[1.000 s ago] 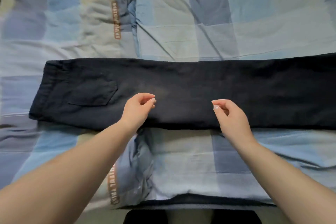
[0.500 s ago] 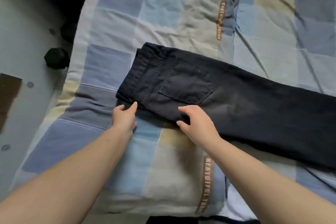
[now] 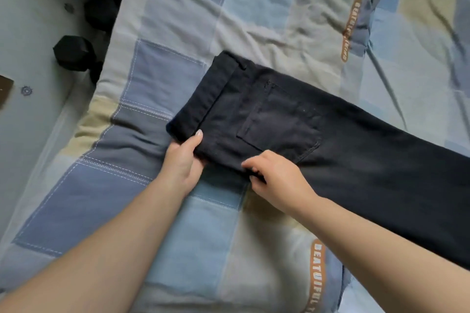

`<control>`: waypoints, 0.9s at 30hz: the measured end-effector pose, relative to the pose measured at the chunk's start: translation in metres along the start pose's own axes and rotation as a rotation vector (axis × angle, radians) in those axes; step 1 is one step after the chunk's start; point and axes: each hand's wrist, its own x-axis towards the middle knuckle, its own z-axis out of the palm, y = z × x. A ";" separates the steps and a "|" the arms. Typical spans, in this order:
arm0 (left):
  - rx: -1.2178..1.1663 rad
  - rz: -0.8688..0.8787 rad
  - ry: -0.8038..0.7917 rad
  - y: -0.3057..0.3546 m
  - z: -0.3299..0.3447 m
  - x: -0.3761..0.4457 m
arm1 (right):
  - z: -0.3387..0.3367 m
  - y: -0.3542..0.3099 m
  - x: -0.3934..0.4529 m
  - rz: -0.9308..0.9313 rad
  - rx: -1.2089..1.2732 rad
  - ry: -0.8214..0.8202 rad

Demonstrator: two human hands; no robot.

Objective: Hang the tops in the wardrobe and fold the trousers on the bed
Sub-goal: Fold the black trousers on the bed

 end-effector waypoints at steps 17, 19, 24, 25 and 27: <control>0.630 0.384 0.020 0.010 -0.047 0.017 | -0.054 -0.004 0.187 0.374 0.021 -0.016; 0.570 0.424 -0.019 0.012 -0.051 0.014 | -0.054 -0.006 0.189 0.330 0.016 0.117; 0.258 0.279 0.124 0.005 -0.046 0.017 | -0.047 -0.007 0.198 0.292 0.176 0.095; 0.186 0.216 0.159 0.002 -0.042 0.018 | -0.045 -0.008 0.203 0.338 0.258 0.024; 0.106 0.142 0.183 -0.002 -0.036 0.018 | -0.043 -0.015 0.216 0.415 0.413 -0.088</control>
